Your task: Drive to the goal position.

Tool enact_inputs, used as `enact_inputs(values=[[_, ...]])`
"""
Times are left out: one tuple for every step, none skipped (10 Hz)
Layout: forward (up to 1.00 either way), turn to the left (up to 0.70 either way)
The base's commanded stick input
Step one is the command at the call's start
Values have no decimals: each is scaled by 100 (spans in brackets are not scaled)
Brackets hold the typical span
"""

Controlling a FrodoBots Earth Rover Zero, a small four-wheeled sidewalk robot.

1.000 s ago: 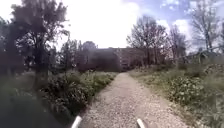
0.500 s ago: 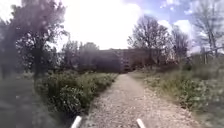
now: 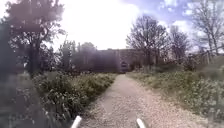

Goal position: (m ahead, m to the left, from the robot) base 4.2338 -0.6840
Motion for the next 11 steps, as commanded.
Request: enact_inputs(values=[[60, 0], [60, 0], [60, 0], [60, 0], [60, 0], [60, 0], [60, 0], [60, 0], [60, 0], [60, 0], [60, 0]])
